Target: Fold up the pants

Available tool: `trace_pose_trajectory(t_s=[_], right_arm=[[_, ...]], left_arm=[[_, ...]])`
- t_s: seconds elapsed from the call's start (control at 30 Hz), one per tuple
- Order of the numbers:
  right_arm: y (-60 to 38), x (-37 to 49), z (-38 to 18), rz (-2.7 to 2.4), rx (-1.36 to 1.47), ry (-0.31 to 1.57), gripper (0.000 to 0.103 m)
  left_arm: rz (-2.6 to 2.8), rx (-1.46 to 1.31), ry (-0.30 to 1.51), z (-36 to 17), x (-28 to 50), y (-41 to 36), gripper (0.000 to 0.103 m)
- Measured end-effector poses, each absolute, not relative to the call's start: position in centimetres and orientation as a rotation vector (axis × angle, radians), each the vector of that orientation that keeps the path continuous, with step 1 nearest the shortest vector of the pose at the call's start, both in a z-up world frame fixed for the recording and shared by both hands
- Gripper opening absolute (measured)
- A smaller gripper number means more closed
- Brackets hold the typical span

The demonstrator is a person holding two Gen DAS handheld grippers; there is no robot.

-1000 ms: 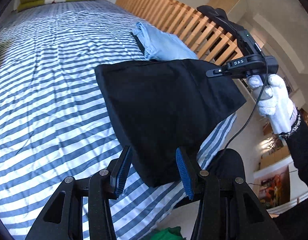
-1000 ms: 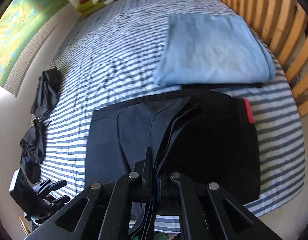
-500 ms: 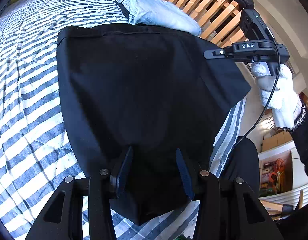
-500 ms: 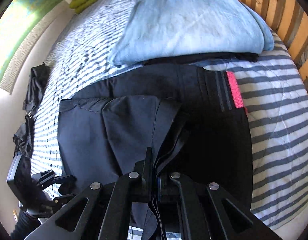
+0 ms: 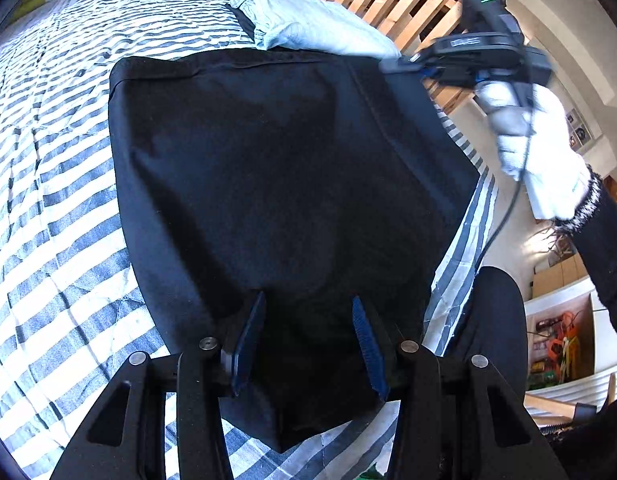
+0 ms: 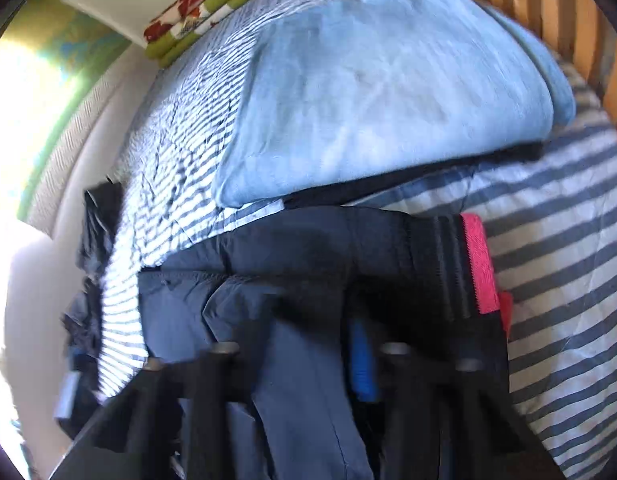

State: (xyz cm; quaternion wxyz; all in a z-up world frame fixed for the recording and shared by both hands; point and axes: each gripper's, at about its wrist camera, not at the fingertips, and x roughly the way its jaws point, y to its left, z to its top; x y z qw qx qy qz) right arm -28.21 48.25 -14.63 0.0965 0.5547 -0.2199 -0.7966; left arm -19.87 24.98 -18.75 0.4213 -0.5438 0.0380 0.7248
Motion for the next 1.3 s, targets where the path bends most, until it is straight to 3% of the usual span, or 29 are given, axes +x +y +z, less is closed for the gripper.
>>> trace_pose_trajectory(t_s=[0.13, 0.2, 0.3, 0.33, 0.4, 0.63, 0.83, 0.93, 1.1, 1.3], right_arm=[[45.1, -24.3, -8.7, -2.542, 1.282, -0.315, 0.008], [45.0, -23.4, -8.8, -2.569, 1.259, -0.262, 0.008], [45.5, -25.5, -12.8, -2.571, 1.508, -0.177, 0.012], [45.5, -26.7, -14.6, -2.556, 1.622, -0.185, 0.018], [46.4, -28.0, -16.1, -2.579, 1.732, -0.231, 0.019], [42.6, -26.5, -10.5, -2.712, 1.497, -0.131, 0.021], [35.3, -28.6, -15.2, -2.506, 1.602, 0.096, 0.02], [36.6, -29.9, -18.1, -2.507, 1.719, 0.066, 0.018], [36.5, -28.2, -13.9, -2.508, 1.619, -0.023, 0.018], [30.0, -28.4, -11.7, -2.373, 1.532, -0.045, 0.019]], left_arm=[[1.811, -1.363, 0.095, -18.8, -20.1, 24.9, 0.048], [1.807, -1.363, 0.089, -18.8, -20.2, 24.9, 0.048], [1.813, -1.365, 0.097, -18.8, -20.3, 25.0, 0.048], [1.815, -1.365, 0.1, -18.8, -20.3, 24.9, 0.048], [1.817, -1.365, 0.107, -18.7, -20.2, 24.9, 0.048], [1.815, -1.362, 0.09, -18.8, -20.2, 25.0, 0.05], [1.817, -1.356, 0.106, -18.6, -19.9, 24.8, 0.05], [1.853, -1.353, 0.047, -17.1, -19.9, 22.6, 0.05], [1.929, -1.322, -0.054, -15.3, -19.4, 18.3, 0.049], [1.912, -1.31, -0.034, -16.0, -18.9, 19.9, 0.05]])
